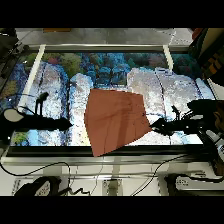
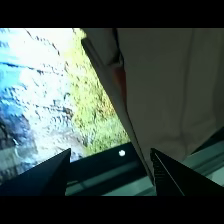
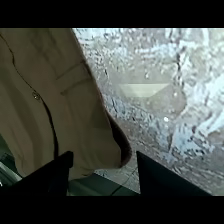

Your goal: Fold the clothes and pants, and hang the long-sleeved shirts on hangers.

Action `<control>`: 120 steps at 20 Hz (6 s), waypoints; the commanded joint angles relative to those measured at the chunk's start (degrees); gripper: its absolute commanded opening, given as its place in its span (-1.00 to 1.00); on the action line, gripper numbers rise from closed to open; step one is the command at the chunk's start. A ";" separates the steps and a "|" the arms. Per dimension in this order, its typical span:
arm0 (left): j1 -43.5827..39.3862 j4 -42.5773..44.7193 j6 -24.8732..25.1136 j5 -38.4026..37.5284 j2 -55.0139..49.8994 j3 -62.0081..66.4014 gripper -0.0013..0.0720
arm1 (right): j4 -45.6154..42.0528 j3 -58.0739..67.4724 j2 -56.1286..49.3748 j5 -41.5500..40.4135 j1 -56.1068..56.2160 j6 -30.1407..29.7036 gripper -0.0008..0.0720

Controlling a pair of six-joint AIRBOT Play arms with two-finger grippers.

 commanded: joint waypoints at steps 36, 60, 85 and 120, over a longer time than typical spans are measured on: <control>-13.46 -9.55 0.85 14.10 4.13 -7.74 -0.94 | 1.86 9.92 14.71 12.44 14.25 -2.60 -0.91; -22.16 -11.89 -2.47 37.05 8.92 3.87 -0.95 | 8.20 -4.33 53.48 -25.40 15.67 35.65 -0.91; -47.80 -13.75 -21.81 21.73 -20.65 7.69 -0.94 | -40.61 11.32 22.38 9.99 7.23 29.94 -0.91; -47.23 -32.59 -11.93 8.81 -21.16 7.72 0.35 | -33.77 30.32 0.68 14.58 0.35 -4.61 -0.91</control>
